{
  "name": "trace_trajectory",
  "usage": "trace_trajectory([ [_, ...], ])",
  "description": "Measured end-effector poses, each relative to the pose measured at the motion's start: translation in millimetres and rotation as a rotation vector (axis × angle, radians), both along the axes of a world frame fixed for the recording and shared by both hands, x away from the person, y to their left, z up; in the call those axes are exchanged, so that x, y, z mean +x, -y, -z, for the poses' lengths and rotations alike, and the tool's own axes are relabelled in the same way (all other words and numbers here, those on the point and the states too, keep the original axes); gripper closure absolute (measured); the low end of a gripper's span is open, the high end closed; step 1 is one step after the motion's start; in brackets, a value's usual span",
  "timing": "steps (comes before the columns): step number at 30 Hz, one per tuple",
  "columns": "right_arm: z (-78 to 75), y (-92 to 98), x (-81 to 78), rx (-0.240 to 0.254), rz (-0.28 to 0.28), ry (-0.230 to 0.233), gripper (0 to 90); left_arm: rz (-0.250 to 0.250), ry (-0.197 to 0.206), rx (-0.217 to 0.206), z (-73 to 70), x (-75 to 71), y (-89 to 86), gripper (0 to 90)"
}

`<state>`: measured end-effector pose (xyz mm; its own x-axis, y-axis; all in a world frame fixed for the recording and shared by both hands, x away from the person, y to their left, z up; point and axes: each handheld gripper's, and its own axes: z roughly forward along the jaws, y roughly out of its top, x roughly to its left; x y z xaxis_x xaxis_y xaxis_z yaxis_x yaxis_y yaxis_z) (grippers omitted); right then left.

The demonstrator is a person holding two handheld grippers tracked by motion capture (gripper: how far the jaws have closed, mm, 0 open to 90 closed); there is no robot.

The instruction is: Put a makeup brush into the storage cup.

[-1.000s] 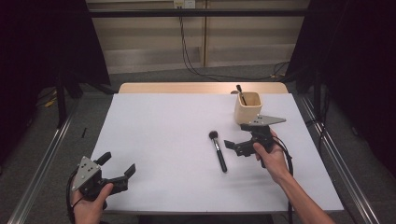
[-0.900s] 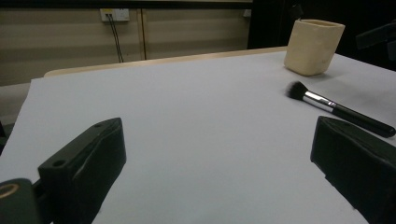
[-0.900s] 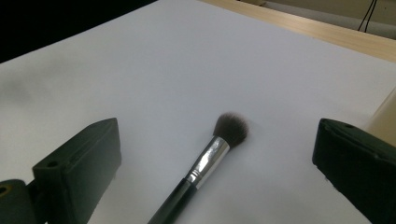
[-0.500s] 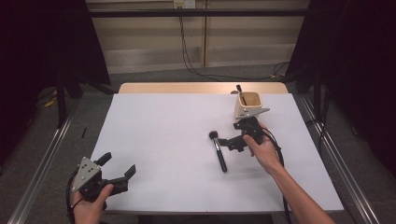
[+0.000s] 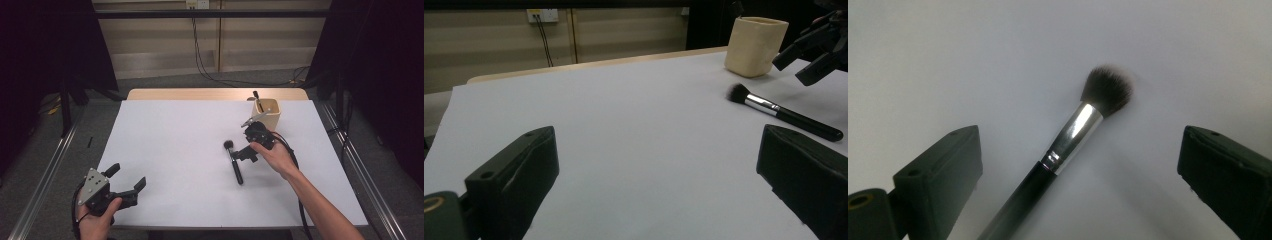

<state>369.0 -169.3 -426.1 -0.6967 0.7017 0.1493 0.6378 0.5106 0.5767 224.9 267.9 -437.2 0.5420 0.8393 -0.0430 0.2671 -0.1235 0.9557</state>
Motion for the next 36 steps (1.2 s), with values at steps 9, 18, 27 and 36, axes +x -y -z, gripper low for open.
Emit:
trace_trajectory([
  [9, 0.0, -13.3, 12.6, -0.065, -0.026, -0.085, 5.4, 0.006, 0.001, 0.006, -0.1, -0.1, 0.1, 3.3],
  [18, 3.5, -19.4, 20.6, -0.124, -0.034, -0.139, 14.7, 0.007, 0.001, 0.009, -0.1, 0.2, 0.1, 3.3],
  [27, 5.4, -24.9, 26.6, -0.152, -0.022, -0.179, 18.7, 0.007, -0.002, 0.014, 0.2, 0.2, 0.1, 3.3],
  [36, 7.9, -31.3, 30.6, -0.195, -0.018, -0.229, 24.6, 0.009, -0.002, 0.017, 0.3, -0.1, 0.5, 3.3],
])
